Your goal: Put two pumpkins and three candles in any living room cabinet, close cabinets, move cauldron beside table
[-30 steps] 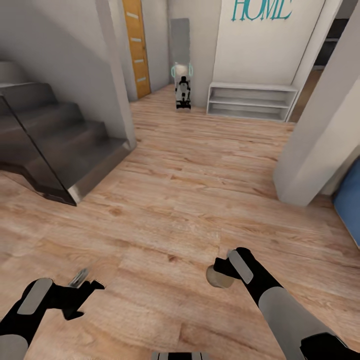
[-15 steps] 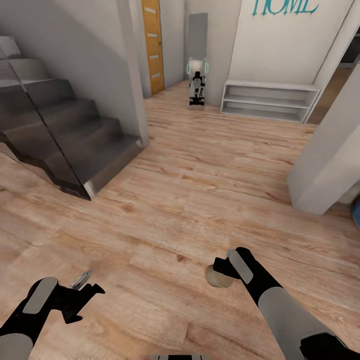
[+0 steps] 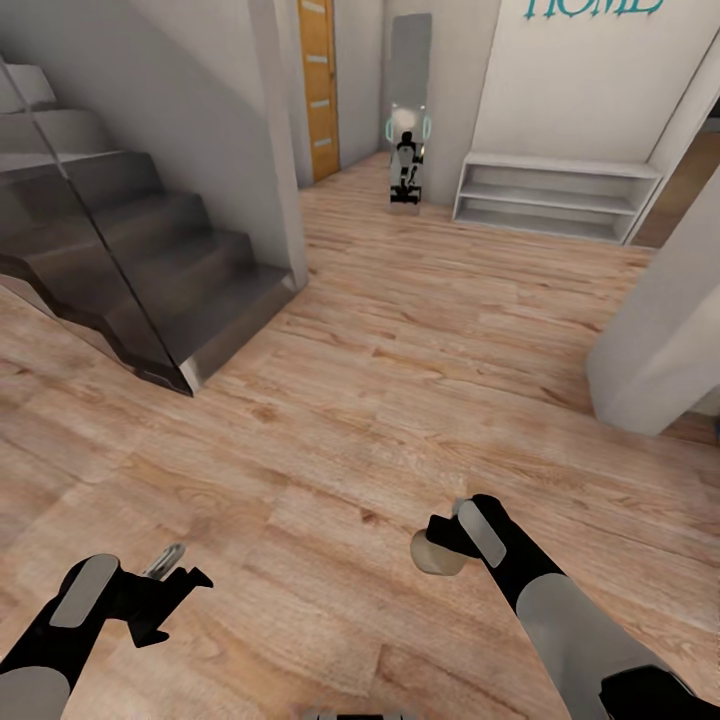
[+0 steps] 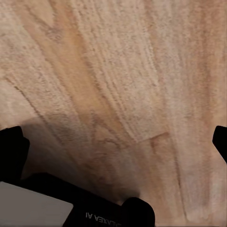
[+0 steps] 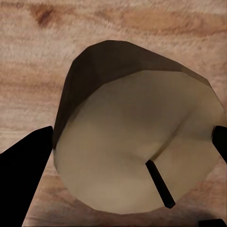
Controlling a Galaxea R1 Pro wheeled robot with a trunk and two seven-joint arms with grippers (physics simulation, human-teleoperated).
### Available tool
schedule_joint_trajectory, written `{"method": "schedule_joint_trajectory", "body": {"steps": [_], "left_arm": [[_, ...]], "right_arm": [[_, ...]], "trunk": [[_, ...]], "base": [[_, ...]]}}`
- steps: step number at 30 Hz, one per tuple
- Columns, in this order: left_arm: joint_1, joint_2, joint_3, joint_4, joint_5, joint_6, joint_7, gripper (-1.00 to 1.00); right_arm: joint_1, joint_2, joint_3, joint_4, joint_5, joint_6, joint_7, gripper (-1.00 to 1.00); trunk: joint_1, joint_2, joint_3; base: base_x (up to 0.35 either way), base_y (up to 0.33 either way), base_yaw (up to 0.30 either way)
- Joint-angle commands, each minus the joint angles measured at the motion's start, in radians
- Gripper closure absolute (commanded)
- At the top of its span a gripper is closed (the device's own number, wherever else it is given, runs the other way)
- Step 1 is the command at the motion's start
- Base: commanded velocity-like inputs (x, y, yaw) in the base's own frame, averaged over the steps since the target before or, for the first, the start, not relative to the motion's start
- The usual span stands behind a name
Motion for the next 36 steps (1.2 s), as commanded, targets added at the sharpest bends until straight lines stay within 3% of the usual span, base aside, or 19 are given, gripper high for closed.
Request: {"method": "schedule_joint_trajectory", "body": {"steps": [1,36], "left_arm": [[0.000,-0.001,0.000,0.000,0.000,0.000,0.000,-1.00],[-0.001,-0.007,0.000,0.000,0.000,0.000,0.000,-1.00]], "right_arm": [[0.000,0.000,0.000,0.000,0.000,0.000,0.000,1.00],[0.001,0.000,0.000,0.000,-0.001,0.000,0.000,1.00]], "trunk": [[-0.004,0.007,0.002],[-0.138,0.252,0.053]], "base": [[0.000,0.000,0.003],[0.000,0.000,0.000]]}}
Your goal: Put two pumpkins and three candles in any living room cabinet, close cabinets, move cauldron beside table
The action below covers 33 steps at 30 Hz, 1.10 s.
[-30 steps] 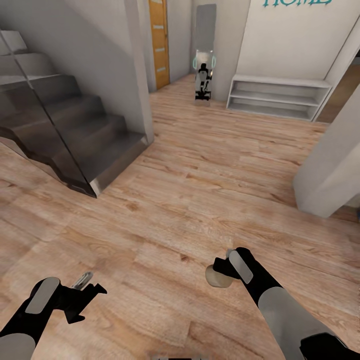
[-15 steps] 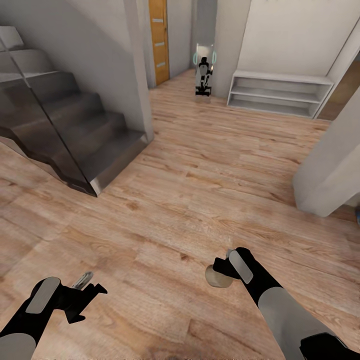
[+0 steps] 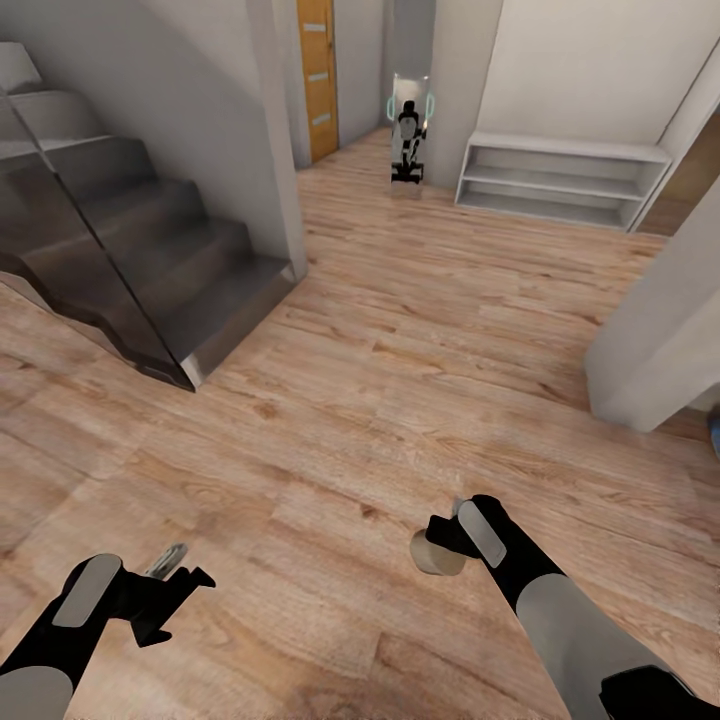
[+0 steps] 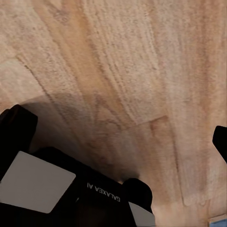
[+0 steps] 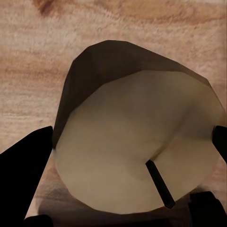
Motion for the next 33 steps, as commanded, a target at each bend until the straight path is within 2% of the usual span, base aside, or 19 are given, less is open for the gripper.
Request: {"method": "schedule_joint_trajectory", "body": {"steps": [1,16,33], "left_arm": [[0.000,-0.001,0.000,0.000,0.000,0.000,0.000,-1.00],[0.000,-0.007,0.000,0.000,0.000,-0.001,0.000,-1.00],[0.000,-0.006,0.000,0.000,0.000,-0.001,0.000,-1.00]], "right_arm": [[0.000,0.000,0.000,0.000,0.000,0.000,0.000,1.00],[0.000,0.000,0.000,0.002,-0.001,0.000,0.002,1.00],[0.000,0.006,0.001,0.002,0.000,-0.003,0.001,1.00]], "trunk": [[-0.004,0.007,0.002],[-0.061,0.112,0.024],[-0.127,0.231,0.076]], "base": [[0.000,0.000,0.000],[0.000,0.000,0.000],[0.000,0.000,0.000]]}}
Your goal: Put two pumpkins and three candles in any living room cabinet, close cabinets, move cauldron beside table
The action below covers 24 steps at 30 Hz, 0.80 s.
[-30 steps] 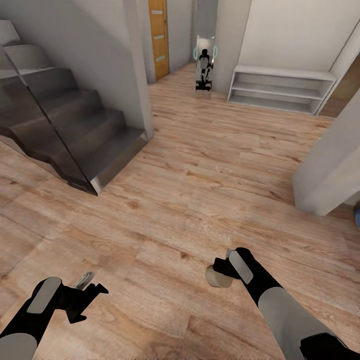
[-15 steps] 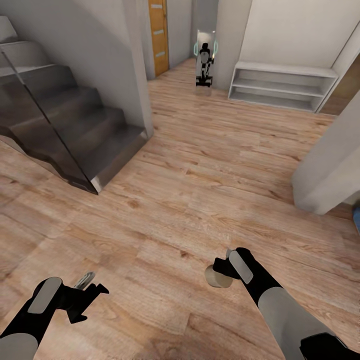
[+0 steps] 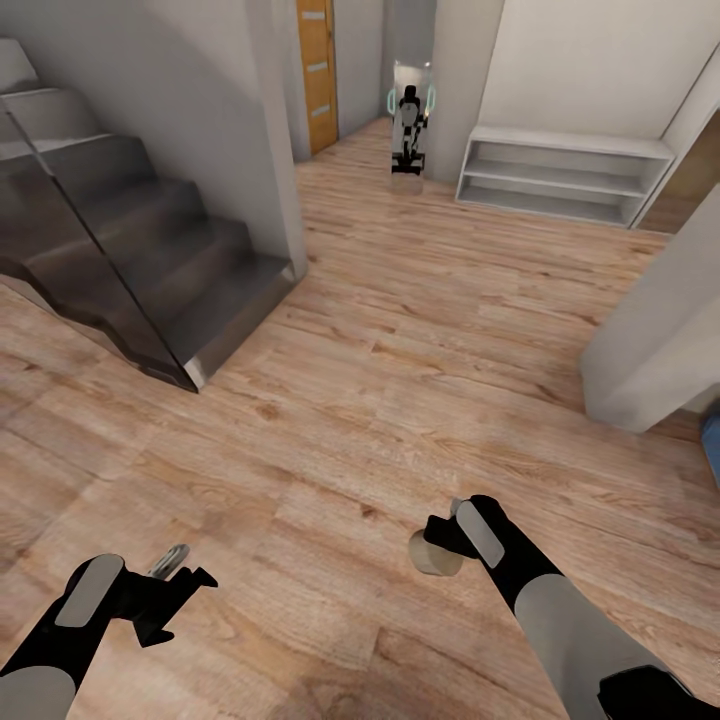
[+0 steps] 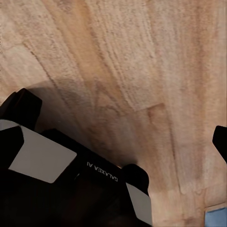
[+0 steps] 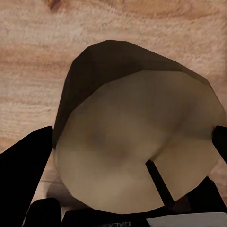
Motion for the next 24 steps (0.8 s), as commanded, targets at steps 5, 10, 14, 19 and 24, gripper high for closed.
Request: {"method": "schedule_joint_trajectory", "body": {"steps": [5,10,14,19,24], "left_arm": [[0.000,0.000,0.000,0.000,0.000,0.000,0.000,-1.00],[0.000,-0.001,0.000,0.000,0.000,0.000,0.000,-1.00],[0.000,-0.001,0.000,0.000,0.000,0.000,0.000,-1.00],[0.000,-0.001,0.000,0.000,0.000,0.000,0.000,-1.00],[0.000,-0.001,0.000,0.000,0.000,0.000,0.000,-1.00]], "right_arm": [[0.000,0.004,0.000,0.000,0.002,0.000,0.000,1.00],[0.000,0.004,0.000,0.000,0.002,0.000,0.000,1.00],[0.000,0.006,0.000,0.000,0.002,0.000,0.000,1.00],[0.000,0.006,0.000,0.000,0.002,0.000,0.001,1.00],[0.000,0.006,0.000,0.000,0.002,0.000,0.001,1.00]], "trunk": [[-0.019,0.035,0.016],[-0.038,0.070,0.031],[-0.054,0.098,0.044],[-0.073,0.133,0.060],[-0.092,0.168,0.079]], "base": [[0.000,0.000,0.000],[0.000,0.000,0.000],[0.000,0.000,0.000],[0.000,0.000,0.000],[0.000,0.000,0.012]]}}
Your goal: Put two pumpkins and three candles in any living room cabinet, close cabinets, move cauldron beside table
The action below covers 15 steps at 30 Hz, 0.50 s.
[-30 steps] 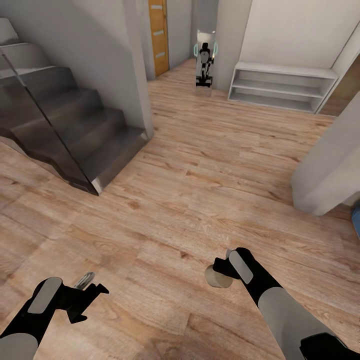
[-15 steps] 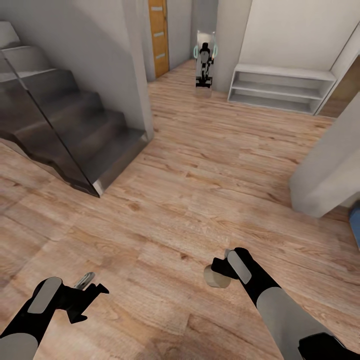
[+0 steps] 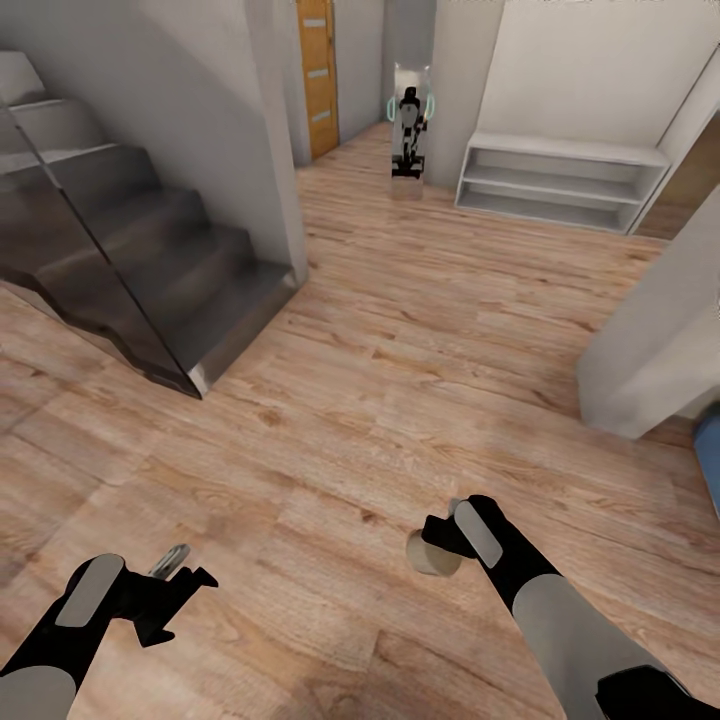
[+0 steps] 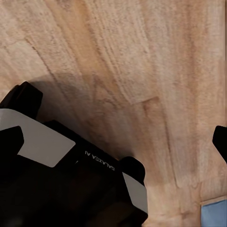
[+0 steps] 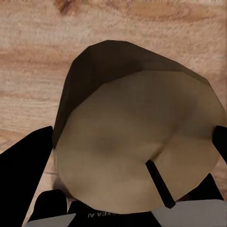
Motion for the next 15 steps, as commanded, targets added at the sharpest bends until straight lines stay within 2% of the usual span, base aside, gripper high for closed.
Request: {"method": "schedule_joint_trajectory", "body": {"steps": [1,15], "left_arm": [[0.000,0.000,0.000,0.000,0.000,0.000,0.000,-1.00],[0.000,-0.005,0.000,0.000,0.000,-0.001,0.000,-1.00]], "right_arm": [[0.000,0.000,0.000,0.000,0.000,0.000,0.000,1.00],[0.000,0.000,0.000,0.000,0.000,0.000,-0.001,1.00]], "trunk": [[-0.004,0.007,0.005],[-0.058,0.105,0.070]], "base": [[0.000,0.000,0.045],[0.000,0.000,0.061]]}}
